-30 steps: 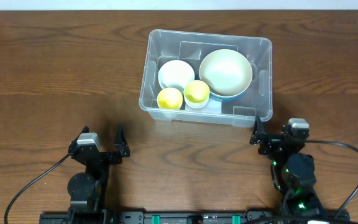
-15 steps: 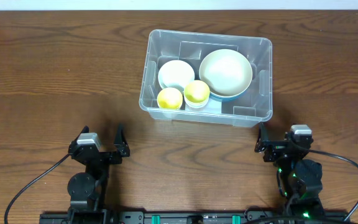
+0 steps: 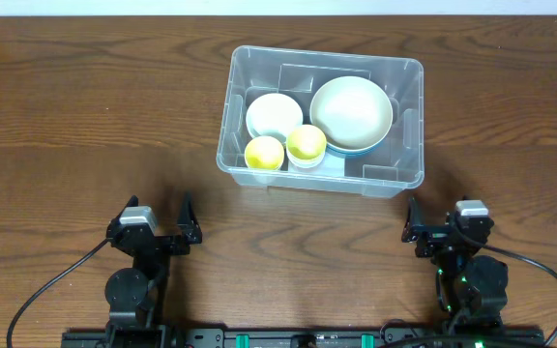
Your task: Pack container
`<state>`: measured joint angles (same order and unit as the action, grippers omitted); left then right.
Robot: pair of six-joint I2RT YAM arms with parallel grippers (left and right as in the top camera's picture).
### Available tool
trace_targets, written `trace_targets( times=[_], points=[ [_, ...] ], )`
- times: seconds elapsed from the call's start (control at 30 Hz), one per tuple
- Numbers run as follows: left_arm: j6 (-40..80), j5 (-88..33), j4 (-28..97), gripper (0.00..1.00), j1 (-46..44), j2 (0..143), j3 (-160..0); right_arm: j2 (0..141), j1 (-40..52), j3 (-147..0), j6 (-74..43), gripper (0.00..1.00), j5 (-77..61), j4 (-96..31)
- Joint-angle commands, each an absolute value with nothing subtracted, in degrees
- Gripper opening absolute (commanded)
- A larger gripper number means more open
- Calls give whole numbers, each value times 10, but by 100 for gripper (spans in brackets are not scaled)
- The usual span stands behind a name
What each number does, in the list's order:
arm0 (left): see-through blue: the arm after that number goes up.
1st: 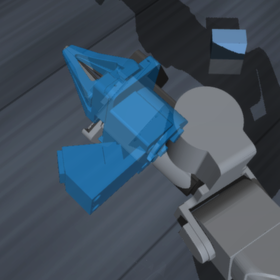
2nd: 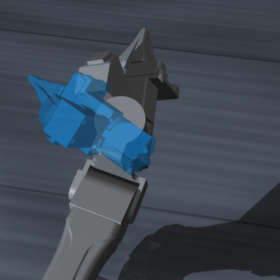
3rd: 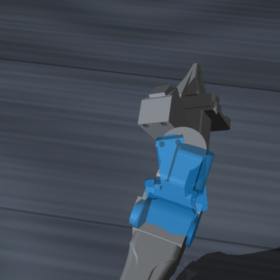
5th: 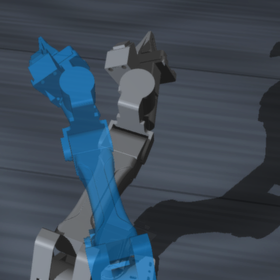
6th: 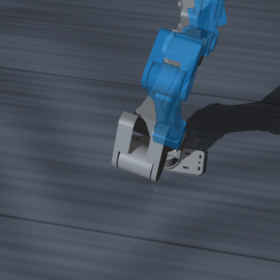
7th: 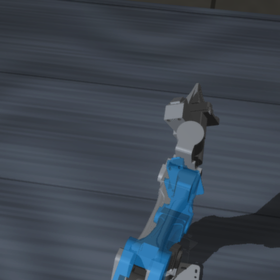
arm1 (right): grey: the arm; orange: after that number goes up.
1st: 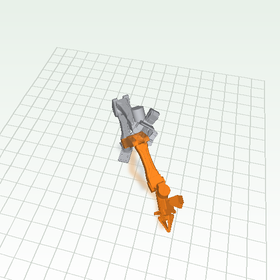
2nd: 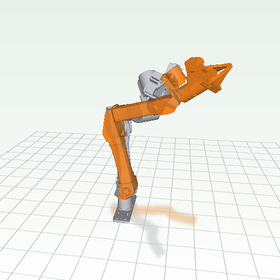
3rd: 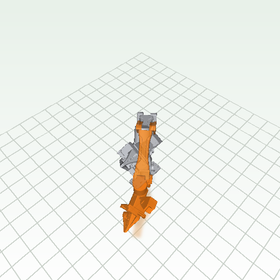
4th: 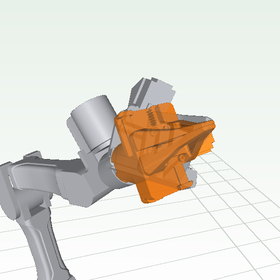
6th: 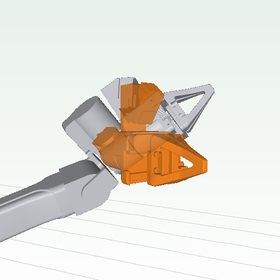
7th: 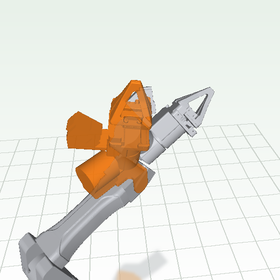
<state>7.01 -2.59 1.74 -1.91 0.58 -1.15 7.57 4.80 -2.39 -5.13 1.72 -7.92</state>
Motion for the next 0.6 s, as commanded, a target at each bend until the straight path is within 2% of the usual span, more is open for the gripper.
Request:
trace_targets(
  times=[0.0, 0.57],
  points=[
    [60, -17, 40, 98, -16, 2, -2, 43, 41, -20, -22, 99, 6, -79],
    [60, -17, 40, 98, -16, 2, -2, 3, 23, -20, -22, 99, 6, -79]
  ],
)
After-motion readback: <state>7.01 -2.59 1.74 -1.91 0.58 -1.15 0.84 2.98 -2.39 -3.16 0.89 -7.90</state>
